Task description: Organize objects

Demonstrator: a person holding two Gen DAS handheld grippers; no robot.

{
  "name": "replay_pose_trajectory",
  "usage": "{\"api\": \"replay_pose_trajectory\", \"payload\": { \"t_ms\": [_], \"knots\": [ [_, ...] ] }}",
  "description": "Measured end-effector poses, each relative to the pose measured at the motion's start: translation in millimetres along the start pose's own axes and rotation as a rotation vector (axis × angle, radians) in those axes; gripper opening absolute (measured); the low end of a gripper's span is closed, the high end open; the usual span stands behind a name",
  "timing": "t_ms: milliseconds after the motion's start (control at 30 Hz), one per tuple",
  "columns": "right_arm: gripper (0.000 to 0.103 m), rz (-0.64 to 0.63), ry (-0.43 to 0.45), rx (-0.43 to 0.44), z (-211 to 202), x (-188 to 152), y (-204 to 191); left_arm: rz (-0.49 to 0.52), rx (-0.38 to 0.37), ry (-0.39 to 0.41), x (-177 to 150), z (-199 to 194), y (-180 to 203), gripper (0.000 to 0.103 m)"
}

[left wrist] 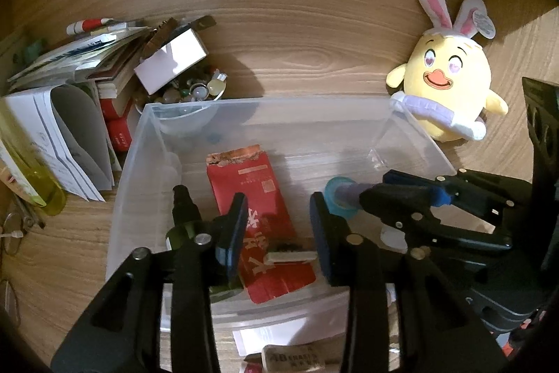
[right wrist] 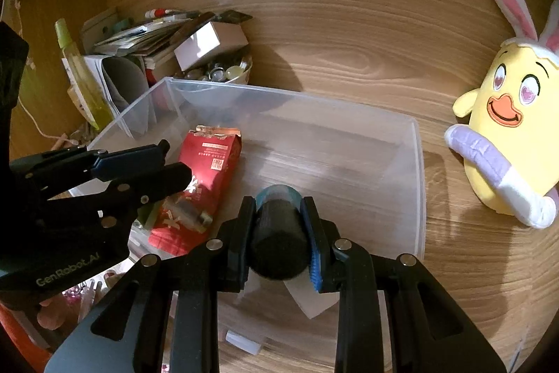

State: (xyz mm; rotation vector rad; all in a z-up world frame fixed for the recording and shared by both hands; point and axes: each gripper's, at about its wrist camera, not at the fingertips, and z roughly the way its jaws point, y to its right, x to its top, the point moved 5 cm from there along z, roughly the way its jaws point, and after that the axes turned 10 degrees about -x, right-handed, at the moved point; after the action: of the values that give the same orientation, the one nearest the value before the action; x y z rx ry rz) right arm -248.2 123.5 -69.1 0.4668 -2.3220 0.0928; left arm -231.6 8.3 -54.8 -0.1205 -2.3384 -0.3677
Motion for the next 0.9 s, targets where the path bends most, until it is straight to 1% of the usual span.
{"api": "replay_pose_trajectory", "payload": {
  "t_ms": [33,100,167,300,367,400,467,533,633,733,900],
  "knots": [
    [0.024,-0.003,0.002,-0.003,-1,0,0,0.001,0.002,0.003,0,-1,1,0.046],
    [0.028,-0.008,0.003,-0.004,-2,0,-1,0.012,0.014,0.018,2,-6,3,0.049],
    [0.035,-0.007,0.013,-0.014,-5,1,0,0.021,0.024,0.034,3,-13,6,0.051],
    [0.047,0.007,0.039,-0.027,-15,4,5,0.023,0.042,0.081,7,-31,7,0.069],
    [0.058,0.021,0.054,-0.020,-23,6,8,0.023,0.048,0.096,8,-39,7,0.074],
    [0.060,0.026,0.062,-0.018,-26,7,10,0.024,0.050,0.102,8,-44,7,0.076],
    [0.069,0.031,0.085,-0.019,-35,8,11,0.026,0.058,0.114,8,-52,8,0.081],
    [0.071,0.026,0.109,-0.022,-45,9,11,0.027,0.070,0.129,6,-60,8,0.092],
    [0.074,0.015,0.129,-0.021,-58,8,10,0.032,0.087,0.148,2,-73,7,0.095],
    [0.081,0.005,0.156,-0.018,-73,4,9,0.042,0.106,0.159,-4,-82,7,0.096],
    [0.082,-0.004,0.179,-0.027,-91,-8,9,0.032,0.120,0.160,-18,-93,3,0.097]
  ]
}}
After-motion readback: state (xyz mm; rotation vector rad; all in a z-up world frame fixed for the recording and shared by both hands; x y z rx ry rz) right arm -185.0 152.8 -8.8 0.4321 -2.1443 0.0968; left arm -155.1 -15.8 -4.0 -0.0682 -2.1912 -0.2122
